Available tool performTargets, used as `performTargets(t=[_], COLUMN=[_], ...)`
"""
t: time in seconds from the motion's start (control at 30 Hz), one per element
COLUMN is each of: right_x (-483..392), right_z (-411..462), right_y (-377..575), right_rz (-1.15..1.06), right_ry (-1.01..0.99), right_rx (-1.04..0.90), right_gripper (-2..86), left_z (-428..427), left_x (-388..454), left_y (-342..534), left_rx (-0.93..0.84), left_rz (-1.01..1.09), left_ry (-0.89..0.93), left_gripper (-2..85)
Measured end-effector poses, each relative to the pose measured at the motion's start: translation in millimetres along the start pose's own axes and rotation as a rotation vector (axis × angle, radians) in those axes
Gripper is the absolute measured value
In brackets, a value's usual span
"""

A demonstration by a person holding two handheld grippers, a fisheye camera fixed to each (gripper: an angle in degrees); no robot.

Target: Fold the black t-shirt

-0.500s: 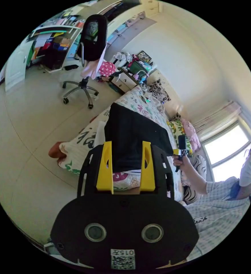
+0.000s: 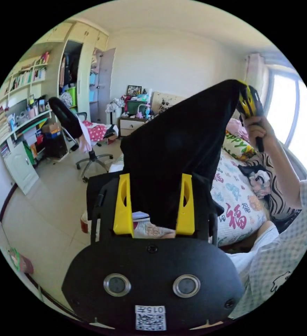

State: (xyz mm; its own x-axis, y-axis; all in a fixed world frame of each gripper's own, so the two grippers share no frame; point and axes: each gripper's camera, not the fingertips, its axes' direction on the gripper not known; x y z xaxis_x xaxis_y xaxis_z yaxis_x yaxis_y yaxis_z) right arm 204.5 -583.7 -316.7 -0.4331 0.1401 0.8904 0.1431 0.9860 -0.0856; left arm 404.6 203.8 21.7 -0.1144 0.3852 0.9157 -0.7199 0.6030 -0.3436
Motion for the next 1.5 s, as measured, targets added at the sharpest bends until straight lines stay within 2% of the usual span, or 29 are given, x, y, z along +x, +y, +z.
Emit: performTargets(t=[0.1, 0.17, 0.33, 0.4, 0.47, 0.53, 0.57, 0.6, 0.67, 0.77, 0.87, 1.0, 1.1, 1.2, 1.3, 1.37, 1.43, 1.5], right_x=[-85, -131, -249, -281, -311, -345, -352, -366, -385, -423, -469, -513, -509, -481, -419, -366, -292, -257], right_z=[-18, -30, -87, -107, -124, -141, -144, -151, -159, -178, -202, -223, -234, -259, -301, -333, -367, -368], right_y=[13, 26, 83, 101, 118, 138, 142, 152, 166, 197, 238, 287, 305, 313, 315, 318, 334, 349], right_rz=[-0.115, -0.161, -0.240, -0.267, -0.284, -0.306, -0.314, -0.320, -0.316, -0.311, -0.326, -0.240, -0.156, -0.066, 0.102, 0.239, 0.518, 0.580], right_ry=[0.065, 0.147, 0.423, 0.411, 0.439, 0.485, 0.489, 0.492, 0.531, 0.637, 0.723, 0.956, 0.998, 0.997, 1.045, 1.100, 1.166, 1.072], right_rx=[0.013, 0.022, 0.148, 0.202, 0.261, 0.302, 0.305, 0.312, 0.316, 0.346, 0.418, 0.486, 0.508, 0.564, 0.636, 0.641, 0.597, 0.546], right_gripper=[0.0, 0.0, 0.0, 0.0, 0.1, 0.0, 0.0, 0.0, 0.0, 0.0, 0.0, 0.0, 0.1, 0.5, 1.8, 3.8, 6.5, 7.1], left_z=[2, 6, 22, 28, 56, 76, 90, 98, 122, 115, 92, 65, 70, 122, 226, 334, 402, 431], left_x=[76, 141, 269, 311, 360, 388, 405, 414, 440, 450, 441, 441, 460, 486, 512, 523, 519, 512], left_y=[12, 26, 68, 95, 125, 142, 155, 161, 178, 187, 177, 153, 141, 133, 132, 145, 163, 187], left_rx=[0.027, 0.078, 0.027, 0.037, -0.070, -0.100, -0.092, -0.095, -0.154, -0.162, -0.154, -0.127, -0.116, -0.153, -0.235, -0.365, -0.521, -0.575], left_rz=[0.066, 0.153, 0.300, 0.362, 0.431, 0.418, 0.436, 0.448, 0.517, 0.585, 0.626, 0.716, 0.814, 0.870, 0.870, 0.781, 0.692, 0.665], left_ry=[0.058, 0.209, 0.439, 0.419, 0.419, 0.468, 0.543, 0.578, 0.662, 0.566, 0.547, 0.499, 0.417, 0.352, 0.304, 0.258, 0.247, 0.275], left_gripper=[17.2, 16.1, 17.8, 17.7, 16.9, 12.9, 5.6, 2.0, 0.2, -0.5, -0.6, -0.4, -0.3, 0.0, 0.7, 1.1, 1.2, 1.8])
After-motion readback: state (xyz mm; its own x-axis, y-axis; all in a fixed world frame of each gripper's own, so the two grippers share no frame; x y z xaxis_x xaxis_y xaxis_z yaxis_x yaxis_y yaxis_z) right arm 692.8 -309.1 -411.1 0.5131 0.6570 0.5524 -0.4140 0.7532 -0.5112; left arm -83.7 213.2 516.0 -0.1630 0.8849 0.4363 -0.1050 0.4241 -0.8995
